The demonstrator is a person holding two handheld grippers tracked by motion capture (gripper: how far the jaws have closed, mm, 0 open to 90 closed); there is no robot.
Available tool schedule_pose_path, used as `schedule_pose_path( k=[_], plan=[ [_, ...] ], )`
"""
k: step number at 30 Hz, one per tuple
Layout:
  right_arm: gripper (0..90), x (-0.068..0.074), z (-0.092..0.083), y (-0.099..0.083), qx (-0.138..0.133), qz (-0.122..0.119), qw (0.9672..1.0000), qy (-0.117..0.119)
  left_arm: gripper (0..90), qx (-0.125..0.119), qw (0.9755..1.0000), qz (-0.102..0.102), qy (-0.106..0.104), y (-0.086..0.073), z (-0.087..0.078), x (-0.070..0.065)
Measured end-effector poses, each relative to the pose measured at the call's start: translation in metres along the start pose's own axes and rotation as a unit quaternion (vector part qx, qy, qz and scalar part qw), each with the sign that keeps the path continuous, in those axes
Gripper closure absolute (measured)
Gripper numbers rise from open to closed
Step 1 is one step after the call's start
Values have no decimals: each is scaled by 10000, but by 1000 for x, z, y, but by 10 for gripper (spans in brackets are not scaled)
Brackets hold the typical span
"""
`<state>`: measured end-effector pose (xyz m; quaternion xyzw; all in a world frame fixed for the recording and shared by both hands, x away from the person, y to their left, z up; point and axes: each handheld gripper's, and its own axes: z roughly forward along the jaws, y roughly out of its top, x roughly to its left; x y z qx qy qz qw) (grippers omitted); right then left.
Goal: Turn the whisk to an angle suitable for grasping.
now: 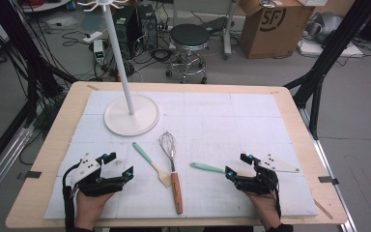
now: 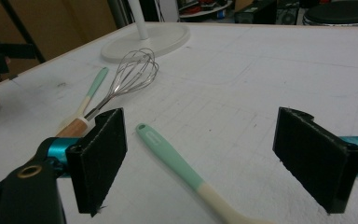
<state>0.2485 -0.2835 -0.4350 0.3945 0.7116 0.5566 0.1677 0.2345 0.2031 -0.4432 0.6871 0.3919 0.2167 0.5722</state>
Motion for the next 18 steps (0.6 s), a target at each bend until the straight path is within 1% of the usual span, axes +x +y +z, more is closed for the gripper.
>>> schedule_pose_path(
  k=[5,8,10,11,12,13,14,15,16,17,18],
  plan=[
    [170,1,-1,4,-58,91,9999,-29,155,-16,10000,-40,20,0,-1,1],
    [181,1,0,7,-109,127,9999,-1,156,-19,10000,-43,5,0,-2,1],
    [229,2,2,10,-123,121,9998,64,156,-20,10000,-43,12,1,-2,1],
    [255,4,3,11,-86,137,9998,106,156,-24,10000,-42,16,1,-2,1],
    [314,5,5,13,-65,118,9998,115,156,-26,10000,-32,26,1,-2,1],
    [409,7,7,15,-64,94,9998,138,156,-28,10000,-35,22,1,-2,1],
    [445,9,9,16,-49,125,9997,184,156,-27,10000,-35,24,1,-3,1],
    [468,10,12,18,-60,144,9996,240,155,-28,10000,-38,29,1,-3,1],
    [521,12,15,19,-65,162,9992,351,156,-19,10000,-33,35,1,-3,1],
    [539,14,18,21,-63,166,9988,466,156,-19,10000,-33,35,1,-3,1],
    [550,16,20,21,-70,167,9986,507,155,-10,10000,-40,50,0,-3,1]
  ],
)
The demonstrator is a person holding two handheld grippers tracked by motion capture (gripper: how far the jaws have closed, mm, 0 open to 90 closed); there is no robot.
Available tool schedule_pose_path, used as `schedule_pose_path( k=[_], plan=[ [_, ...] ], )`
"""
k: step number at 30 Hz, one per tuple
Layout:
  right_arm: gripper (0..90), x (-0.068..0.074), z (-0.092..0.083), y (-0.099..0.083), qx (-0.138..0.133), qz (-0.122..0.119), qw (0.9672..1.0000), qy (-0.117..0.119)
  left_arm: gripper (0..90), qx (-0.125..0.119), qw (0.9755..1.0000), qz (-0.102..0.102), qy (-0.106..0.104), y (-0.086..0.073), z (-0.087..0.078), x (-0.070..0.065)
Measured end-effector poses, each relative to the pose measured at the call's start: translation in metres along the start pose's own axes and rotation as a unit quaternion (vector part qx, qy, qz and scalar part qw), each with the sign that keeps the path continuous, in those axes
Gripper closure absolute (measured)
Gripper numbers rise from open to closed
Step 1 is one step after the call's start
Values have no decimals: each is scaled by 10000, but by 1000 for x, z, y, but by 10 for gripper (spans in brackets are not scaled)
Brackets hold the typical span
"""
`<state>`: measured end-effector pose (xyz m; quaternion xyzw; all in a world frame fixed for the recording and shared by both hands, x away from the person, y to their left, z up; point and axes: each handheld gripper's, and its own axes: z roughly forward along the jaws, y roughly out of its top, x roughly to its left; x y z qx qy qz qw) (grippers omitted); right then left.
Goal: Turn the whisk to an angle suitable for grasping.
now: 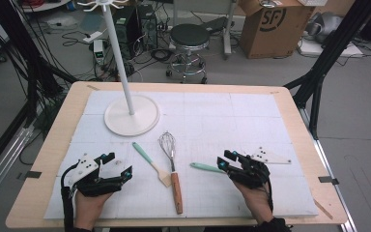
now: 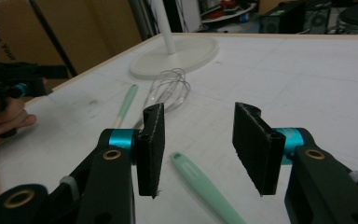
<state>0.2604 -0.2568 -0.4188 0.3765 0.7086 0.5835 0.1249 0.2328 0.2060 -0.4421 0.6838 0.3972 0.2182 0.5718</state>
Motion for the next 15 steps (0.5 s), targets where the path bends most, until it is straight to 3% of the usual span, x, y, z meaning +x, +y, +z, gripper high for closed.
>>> schedule_pose_path(
  k=[6,11,15],
  plan=[
    [691,14,21,4,204,-125,9992,308,156,-28,10000,-21,-1,0,-1,1],
    [826,25,39,3,565,-163,9965,591,156,11,10000,-20,-24,0,1,1],
    [894,36,50,3,637,-203,9943,830,156,-5,10000,-28,-34,0,1,1]
  ],
)
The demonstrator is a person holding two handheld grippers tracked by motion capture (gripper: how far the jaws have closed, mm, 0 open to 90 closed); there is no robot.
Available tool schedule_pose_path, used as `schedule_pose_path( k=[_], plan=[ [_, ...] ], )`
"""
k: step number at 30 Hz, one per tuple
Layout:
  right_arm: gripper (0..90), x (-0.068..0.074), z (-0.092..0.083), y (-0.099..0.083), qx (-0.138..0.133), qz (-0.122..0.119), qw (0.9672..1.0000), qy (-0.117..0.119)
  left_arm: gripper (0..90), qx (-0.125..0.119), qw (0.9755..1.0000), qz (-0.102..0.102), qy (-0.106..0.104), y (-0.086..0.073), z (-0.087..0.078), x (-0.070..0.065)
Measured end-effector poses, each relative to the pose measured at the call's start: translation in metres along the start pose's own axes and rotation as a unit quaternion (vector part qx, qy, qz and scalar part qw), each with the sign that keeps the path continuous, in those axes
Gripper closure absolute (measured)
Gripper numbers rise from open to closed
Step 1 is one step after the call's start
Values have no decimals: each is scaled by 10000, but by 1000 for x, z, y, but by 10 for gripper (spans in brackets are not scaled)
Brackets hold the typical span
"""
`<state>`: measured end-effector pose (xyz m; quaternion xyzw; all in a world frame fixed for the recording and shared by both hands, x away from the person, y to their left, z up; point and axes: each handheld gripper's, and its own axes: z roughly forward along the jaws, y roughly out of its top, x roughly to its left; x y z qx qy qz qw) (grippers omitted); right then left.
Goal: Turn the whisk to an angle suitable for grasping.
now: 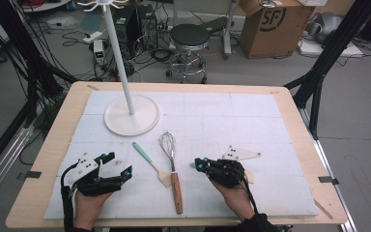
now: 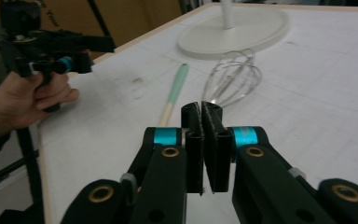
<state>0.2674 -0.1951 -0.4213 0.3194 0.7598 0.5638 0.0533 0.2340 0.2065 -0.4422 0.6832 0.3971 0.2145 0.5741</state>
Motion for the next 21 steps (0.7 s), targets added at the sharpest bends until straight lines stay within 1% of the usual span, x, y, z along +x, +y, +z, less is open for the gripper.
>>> schedule_pose_path(
  k=[3,4,7,10,12,15,19,20,21],
  plan=[
    [898,6,10,1,85,-41,9999,130,156,0,10000,3,-21,0,0,0],
    [898,8,14,1,139,-54,9998,135,157,0,10000,3,-21,0,0,0],
    [899,12,25,3,290,18,9994,199,157,10,10000,21,-20,0,1,1],
    [898,19,37,9,431,-69,9988,235,157,16,10000,24,-13,0,2,1],
    [898,21,44,13,460,-84,9985,269,157,-10,10000,23,-25,0,2,1],
    [898,25,55,17,558,-121,9978,334,158,-28,10000,15,-38,0,1,1],
    [898,31,76,21,813,-143,9958,398,158,-28,10000,1,-41,0,1,2],
    [898,31,76,21,813,-143,9958,398,158,-28,10000,1,-41,0,1,2],
    [899,32,84,21,918,-161,9949,395,158,-45,10000,-12,-45,0,1,2]
  ],
)
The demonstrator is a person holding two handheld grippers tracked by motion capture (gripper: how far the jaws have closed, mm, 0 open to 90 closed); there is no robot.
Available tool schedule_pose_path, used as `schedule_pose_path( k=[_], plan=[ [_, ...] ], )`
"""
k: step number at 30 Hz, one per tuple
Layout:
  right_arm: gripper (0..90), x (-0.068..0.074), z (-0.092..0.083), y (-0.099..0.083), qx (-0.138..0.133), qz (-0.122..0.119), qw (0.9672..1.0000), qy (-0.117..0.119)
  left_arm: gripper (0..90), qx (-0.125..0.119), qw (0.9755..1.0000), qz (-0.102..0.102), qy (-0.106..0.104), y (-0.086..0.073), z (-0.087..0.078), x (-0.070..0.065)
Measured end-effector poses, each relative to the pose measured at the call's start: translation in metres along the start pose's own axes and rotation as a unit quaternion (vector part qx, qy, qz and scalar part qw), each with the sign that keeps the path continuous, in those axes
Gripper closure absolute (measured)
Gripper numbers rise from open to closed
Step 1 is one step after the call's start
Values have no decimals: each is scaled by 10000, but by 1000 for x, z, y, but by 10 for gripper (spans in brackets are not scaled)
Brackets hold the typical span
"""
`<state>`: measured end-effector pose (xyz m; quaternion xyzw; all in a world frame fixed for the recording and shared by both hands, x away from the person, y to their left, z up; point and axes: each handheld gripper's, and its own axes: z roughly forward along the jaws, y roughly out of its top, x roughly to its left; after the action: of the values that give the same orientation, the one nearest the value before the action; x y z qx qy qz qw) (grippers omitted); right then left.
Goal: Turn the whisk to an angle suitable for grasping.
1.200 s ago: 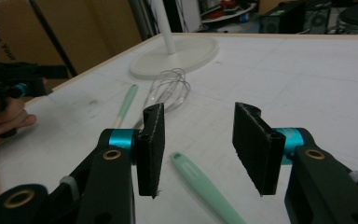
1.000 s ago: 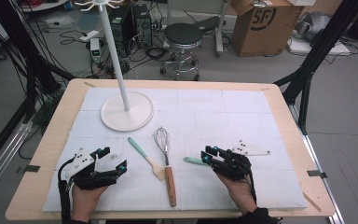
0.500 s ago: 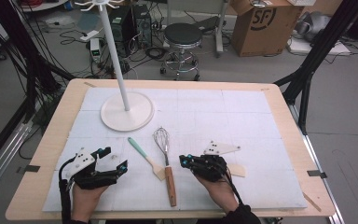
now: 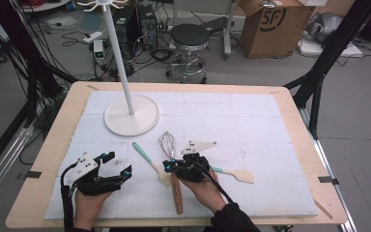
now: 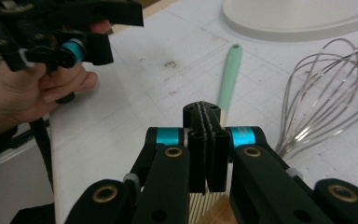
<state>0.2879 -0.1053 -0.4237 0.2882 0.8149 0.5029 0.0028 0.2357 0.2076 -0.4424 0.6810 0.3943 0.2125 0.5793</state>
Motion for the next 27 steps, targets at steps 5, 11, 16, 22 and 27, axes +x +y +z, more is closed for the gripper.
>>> schedule_pose_path(
  k=[5,11,16,22,27],
  plan=[
    [898,-8,15,1,309,91,9993,-197,158,8,10000,-2,3,0,0,1],
    [899,-18,23,0,541,234,9979,-253,159,-21,10000,-24,9,0,-1,2],
    [899,-17,29,-1,611,178,9976,-270,158,-85,9999,-43,-77,0,-1,1],
    [900,-23,30,-3,669,273,9968,-352,159,-114,9999,-10,-119,0,-1,0],
    [899,-29,31,-4,734,552,9956,-157,159,-117,9999,-17,-99,1,-1,0]
  ],
)
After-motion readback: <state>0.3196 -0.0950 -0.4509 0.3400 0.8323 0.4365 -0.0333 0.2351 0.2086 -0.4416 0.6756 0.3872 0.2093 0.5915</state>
